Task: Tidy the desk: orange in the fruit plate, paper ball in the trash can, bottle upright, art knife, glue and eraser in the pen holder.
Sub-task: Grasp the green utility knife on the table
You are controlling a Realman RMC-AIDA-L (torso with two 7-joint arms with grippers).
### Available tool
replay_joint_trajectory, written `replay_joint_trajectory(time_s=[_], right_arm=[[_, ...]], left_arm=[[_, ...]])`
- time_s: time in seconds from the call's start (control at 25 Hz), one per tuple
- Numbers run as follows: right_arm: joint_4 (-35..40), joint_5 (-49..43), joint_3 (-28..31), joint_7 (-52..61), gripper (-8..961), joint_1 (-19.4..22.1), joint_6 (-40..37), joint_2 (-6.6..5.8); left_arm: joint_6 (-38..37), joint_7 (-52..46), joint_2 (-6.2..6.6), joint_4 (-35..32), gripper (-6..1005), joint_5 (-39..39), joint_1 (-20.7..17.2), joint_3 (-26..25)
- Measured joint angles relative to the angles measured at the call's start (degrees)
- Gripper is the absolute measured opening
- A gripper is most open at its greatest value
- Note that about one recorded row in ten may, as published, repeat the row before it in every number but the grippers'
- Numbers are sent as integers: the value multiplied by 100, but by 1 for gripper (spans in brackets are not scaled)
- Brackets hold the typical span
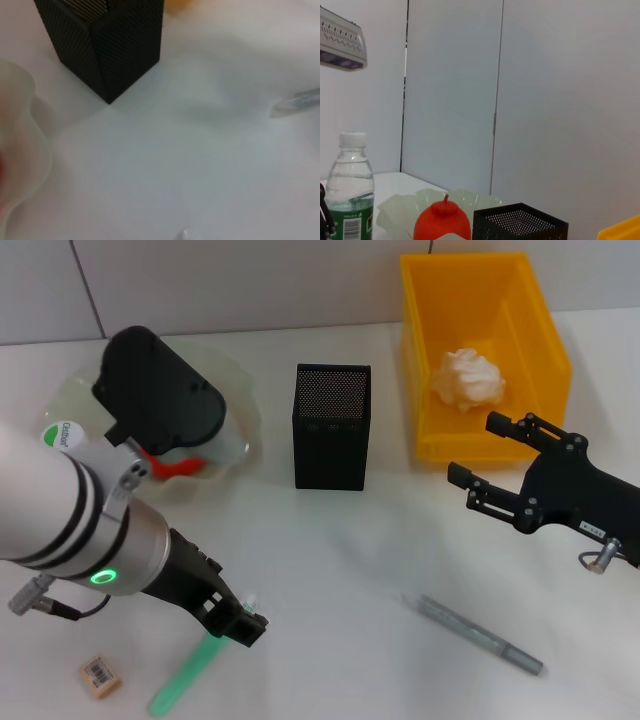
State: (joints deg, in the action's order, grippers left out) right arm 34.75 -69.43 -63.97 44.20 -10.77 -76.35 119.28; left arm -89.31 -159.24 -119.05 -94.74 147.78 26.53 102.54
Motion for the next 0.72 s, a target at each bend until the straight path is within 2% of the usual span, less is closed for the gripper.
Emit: replay_joint_trajectory(time_s=[0.24,0.52,0.72], right_arm=[[-125,-2,7,0,766,-82,-16,-2],[-145,-42,-29,-4,766,-121,-26,-2],[-144,-48,-49,-7,766,-126,-30,-2]], left_arm=[[1,-197,-5,61,784,126,184,273],[58,-204,-5,74,782,175,230,292],[212,-427,-4,117,780,648,249,682]])
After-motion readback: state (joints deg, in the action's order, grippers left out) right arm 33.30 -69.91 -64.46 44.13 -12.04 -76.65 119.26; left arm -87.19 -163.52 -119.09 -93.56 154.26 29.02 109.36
